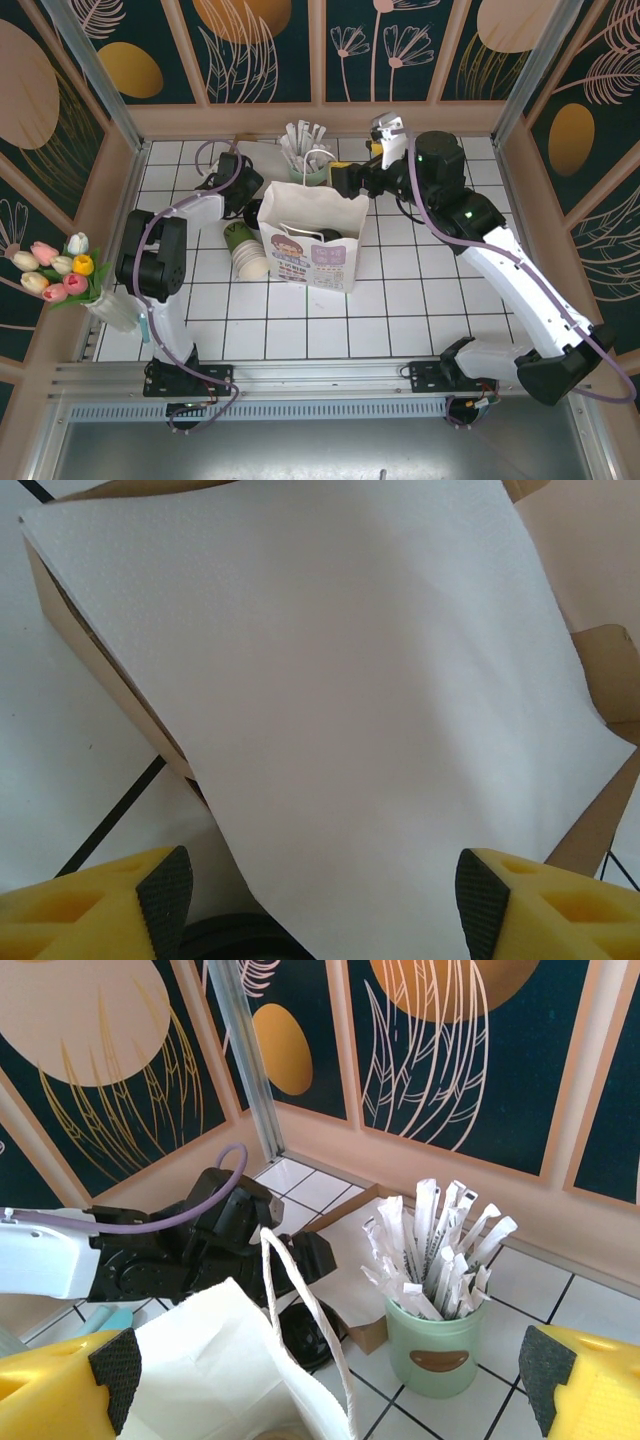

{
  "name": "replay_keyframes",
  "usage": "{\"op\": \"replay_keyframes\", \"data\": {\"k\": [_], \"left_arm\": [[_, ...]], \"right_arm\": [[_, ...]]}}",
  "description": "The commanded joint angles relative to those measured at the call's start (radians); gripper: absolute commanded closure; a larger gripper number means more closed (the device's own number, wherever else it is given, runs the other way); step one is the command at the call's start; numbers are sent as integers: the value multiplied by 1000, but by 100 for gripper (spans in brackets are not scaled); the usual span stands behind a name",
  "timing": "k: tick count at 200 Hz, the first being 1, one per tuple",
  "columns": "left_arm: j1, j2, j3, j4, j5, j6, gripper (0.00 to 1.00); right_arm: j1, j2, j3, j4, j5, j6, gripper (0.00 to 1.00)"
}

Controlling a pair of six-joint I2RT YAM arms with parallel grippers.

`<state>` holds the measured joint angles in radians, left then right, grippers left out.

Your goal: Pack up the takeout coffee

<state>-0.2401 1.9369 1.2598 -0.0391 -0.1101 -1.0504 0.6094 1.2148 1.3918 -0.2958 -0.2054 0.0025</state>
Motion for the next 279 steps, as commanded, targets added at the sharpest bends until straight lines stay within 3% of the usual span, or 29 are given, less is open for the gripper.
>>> {"op": "replay_keyframes", "data": {"k": [1,25,50,89,138,194,233,249,279], "left_arm": [[9,35,45,-25,-11,2,29],[7,42,48,-11,-7,3,34],[8,55,69,-15,-14,11,49],[9,84,97,-33,-28,10,58],[9,44,83,-16,-27,36,100],[10,-215,69,-76,-67,223,100],[9,-422,203,-241,69,341,100],[9,-500,246,-291,123,352,100],[6,-585,326,-344,311,335,100]], "right_arm": [[7,-37,-10,-3,18,-2,1],[7,-38,-9,-5,22,-2,1],[7,-41,-10,-8,26,-2,1],[10,-51,-13,-10,32,-1,1],[10,-64,-19,-8,41,0,1],[10,-82,-46,56,104,13,1],[10,-107,-80,176,99,0,1],[10,-107,-89,227,48,-40,1],[24,-54,-46,235,-171,-219,1]]}}
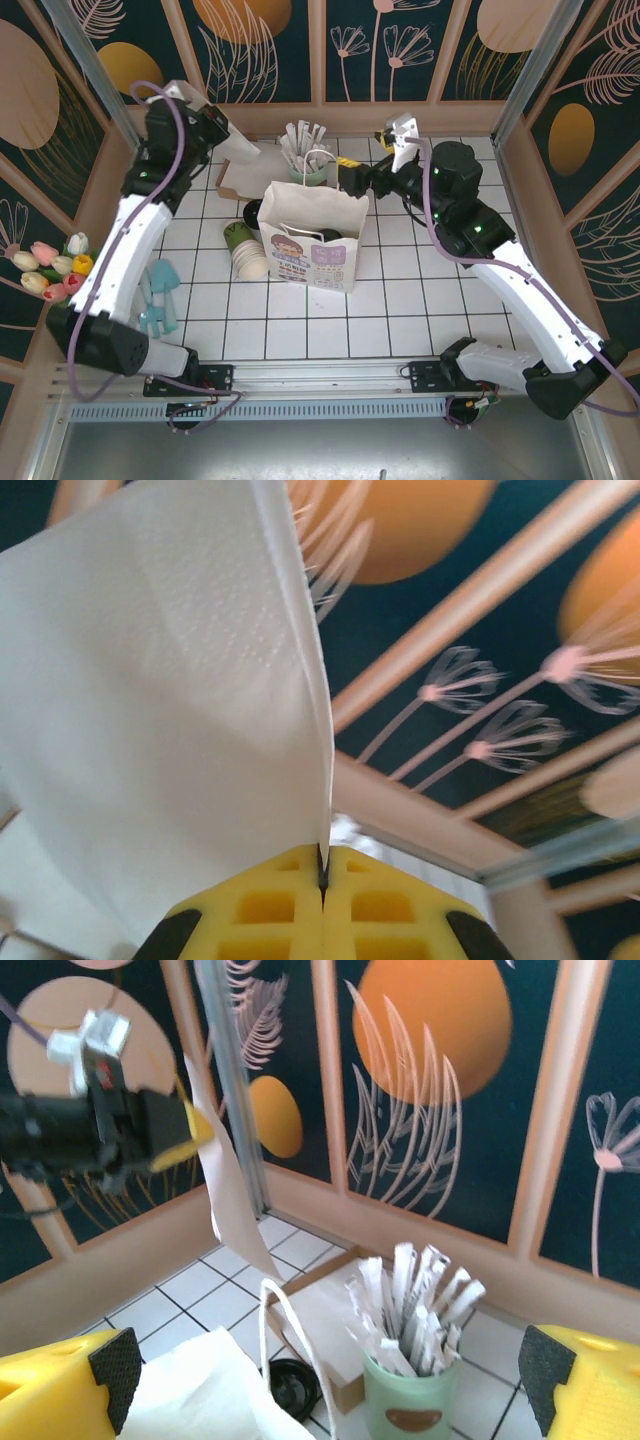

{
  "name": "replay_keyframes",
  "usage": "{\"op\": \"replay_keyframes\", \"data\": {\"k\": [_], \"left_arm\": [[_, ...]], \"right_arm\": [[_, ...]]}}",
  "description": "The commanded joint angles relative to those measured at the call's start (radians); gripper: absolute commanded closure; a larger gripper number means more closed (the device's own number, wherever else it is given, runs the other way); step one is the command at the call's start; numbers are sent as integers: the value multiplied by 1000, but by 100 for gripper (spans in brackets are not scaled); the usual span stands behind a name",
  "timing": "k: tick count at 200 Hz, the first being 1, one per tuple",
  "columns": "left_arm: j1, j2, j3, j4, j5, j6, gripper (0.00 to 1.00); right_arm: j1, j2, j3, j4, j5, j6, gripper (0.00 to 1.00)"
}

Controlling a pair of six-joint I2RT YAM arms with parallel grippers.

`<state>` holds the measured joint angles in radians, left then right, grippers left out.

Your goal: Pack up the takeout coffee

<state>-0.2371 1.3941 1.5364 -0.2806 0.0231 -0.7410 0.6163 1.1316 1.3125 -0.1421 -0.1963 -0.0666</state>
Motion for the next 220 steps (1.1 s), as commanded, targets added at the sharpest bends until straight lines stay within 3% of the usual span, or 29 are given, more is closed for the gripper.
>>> {"op": "replay_keyframes", "data": {"k": [1,46,103,111,135,149,161,170,187,196,209,220], "left_arm": [[2,-45,50,-101,183,24,100],[-27,-126,131,-34,341,-40,100],[-65,-177,106,9,345,-124,100],[-64,-181,101,16,356,-132,100],[-64,-200,94,24,373,-133,100],[-65,-210,86,20,390,-117,100],[-65,-219,69,36,433,-110,100],[-65,-228,44,77,494,-109,88],[-64,-254,-2,178,623,-90,41],[-64,-274,-4,190,644,-41,22],[-64,-318,-2,152,575,66,2],[-65,-355,-7,99,421,135,1]], "right_arm": [[18,31,35,82,-184,-158,1],[93,212,243,26,-298,-372,1],[217,439,403,136,-249,-482,2],[225,476,442,140,-236,-471,10],[229,536,562,83,-207,-409,54],[228,527,615,38,-169,-359,100],[226,490,601,23,-164,-350,100],[224,456,582,-4,-199,-364,100],[220,407,578,-118,-254,-403,100],[213,386,586,-193,-266,-412,100],[202,353,584,-281,-259,-407,100],[195,319,563,-338,-247,-392,100]]}}
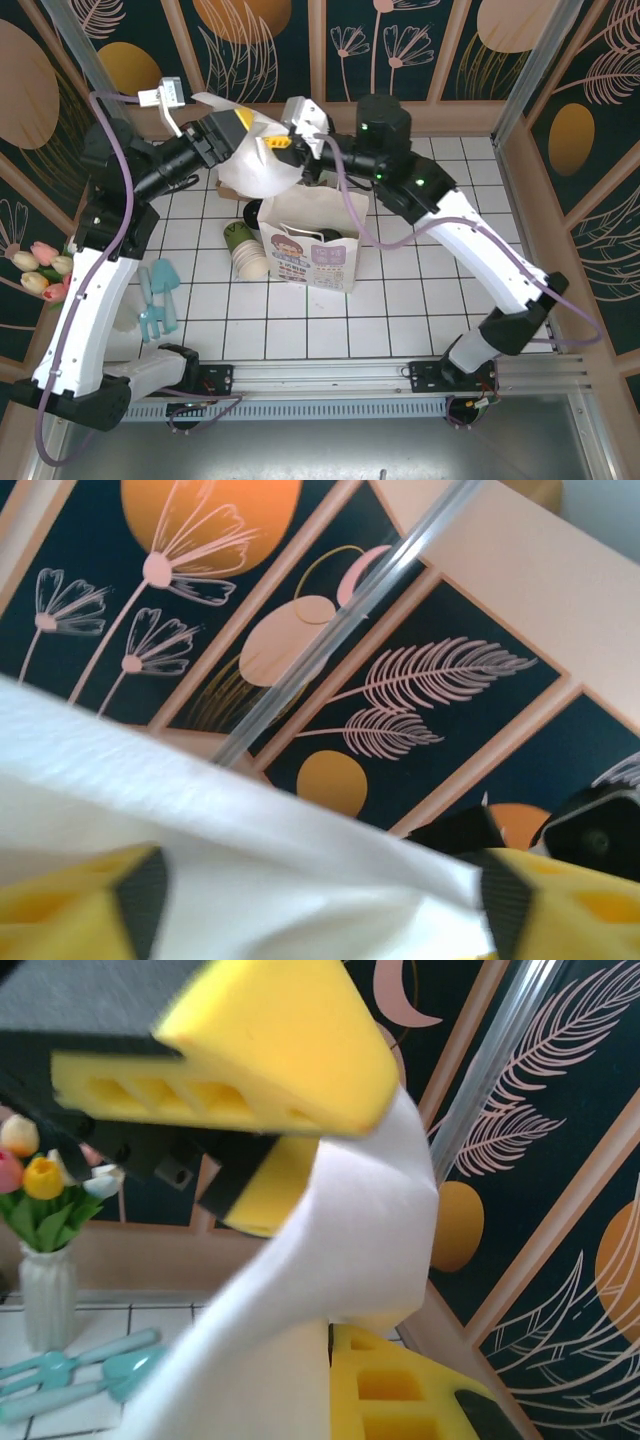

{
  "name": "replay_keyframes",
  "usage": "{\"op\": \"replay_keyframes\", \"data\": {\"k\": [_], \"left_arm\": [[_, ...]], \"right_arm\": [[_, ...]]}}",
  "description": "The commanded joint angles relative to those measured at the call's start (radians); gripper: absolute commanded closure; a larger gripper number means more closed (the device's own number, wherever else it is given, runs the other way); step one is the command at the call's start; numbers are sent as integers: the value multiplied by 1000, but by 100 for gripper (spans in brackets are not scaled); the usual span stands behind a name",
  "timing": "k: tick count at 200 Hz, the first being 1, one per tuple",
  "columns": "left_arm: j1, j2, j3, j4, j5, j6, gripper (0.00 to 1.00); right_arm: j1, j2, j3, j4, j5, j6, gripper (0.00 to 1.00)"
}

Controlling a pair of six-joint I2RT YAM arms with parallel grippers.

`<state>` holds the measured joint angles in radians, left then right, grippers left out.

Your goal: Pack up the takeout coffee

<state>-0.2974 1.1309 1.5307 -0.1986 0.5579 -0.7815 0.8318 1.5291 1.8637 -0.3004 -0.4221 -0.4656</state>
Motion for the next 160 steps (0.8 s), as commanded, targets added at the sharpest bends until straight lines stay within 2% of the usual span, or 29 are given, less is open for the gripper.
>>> {"op": "replay_keyframes", "data": {"k": [1,18,29,47,62,82,104,130,160], "left_arm": [[-5,-95,-2,9,-132,179,1],[-4,-121,-8,-95,-450,224,1],[-4,-130,-40,-119,-608,232,2],[-3,-135,-124,-121,-796,221,2],[-4,-138,-213,-95,-887,191,1],[-3,-139,-345,-50,-932,139,1],[-4,-113,-462,-11,-938,63,1],[-4,-55,-552,26,-905,-24,1],[-5,24,-618,31,-852,-74,2]], "right_arm": [[-22,-82,9,-182,-19,9,100],[-32,-136,-61,-215,3,59,100],[-33,-174,-122,-200,29,95,100],[-37,-226,-231,-178,36,116,100],[-40,-242,-293,-207,0,98,100],[-51,-232,-324,-277,-20,80,100],[-93,-201,-327,-358,-103,54,100],[-149,-150,-340,-424,-180,-14,100],[-173,-47,-297,-559,-341,-129,100]]}}
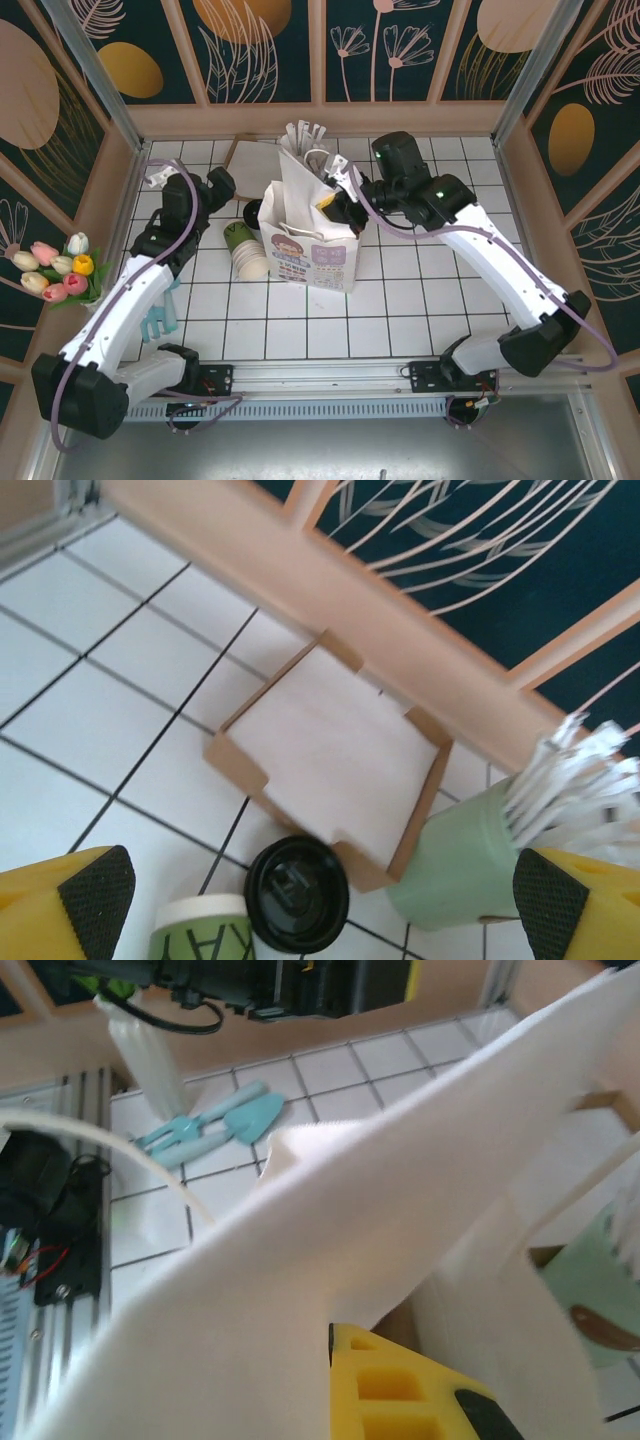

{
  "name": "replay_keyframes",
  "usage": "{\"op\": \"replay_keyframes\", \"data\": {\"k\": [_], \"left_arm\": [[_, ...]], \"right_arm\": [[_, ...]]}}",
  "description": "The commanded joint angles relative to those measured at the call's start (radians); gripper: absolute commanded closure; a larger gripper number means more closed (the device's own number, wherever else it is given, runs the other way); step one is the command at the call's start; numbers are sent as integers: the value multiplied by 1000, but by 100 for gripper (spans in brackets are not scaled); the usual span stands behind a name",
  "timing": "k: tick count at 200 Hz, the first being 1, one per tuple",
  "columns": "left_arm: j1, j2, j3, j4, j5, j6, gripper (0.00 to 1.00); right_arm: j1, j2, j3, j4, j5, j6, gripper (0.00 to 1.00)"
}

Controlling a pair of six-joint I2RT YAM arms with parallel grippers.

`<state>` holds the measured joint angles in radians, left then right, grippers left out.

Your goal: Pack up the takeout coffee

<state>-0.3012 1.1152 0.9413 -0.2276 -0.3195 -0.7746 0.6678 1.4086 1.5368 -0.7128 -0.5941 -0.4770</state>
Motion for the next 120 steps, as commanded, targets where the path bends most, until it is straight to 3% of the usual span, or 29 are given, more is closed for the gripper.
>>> {"op": "replay_keyframes", "data": {"k": [1,18,37,60,84,95,107,120], "left_arm": [[0,40,-30,62,29,-82,2],[-1,87,-44,61,63,-113,1],[0,119,-43,50,70,-124,1],[0,117,-38,56,56,-102,2],[0,90,-43,78,40,-56,2],[0,72,-55,110,48,-32,2],[0,57,-64,134,51,-16,2],[-1,50,-63,142,58,-9,1]], "right_arm": [[-9,77,32,-155,-172,-121,100],[-7,160,86,-271,-231,-173,100],[-8,223,136,-346,-212,-183,100],[-13,232,168,-366,-158,-192,100],[-20,211,194,-401,-137,-229,92],[-21,204,198,-421,-120,-243,83],[-22,192,216,-413,-74,-233,58],[-26,156,217,-346,-47,-197,47]]}}
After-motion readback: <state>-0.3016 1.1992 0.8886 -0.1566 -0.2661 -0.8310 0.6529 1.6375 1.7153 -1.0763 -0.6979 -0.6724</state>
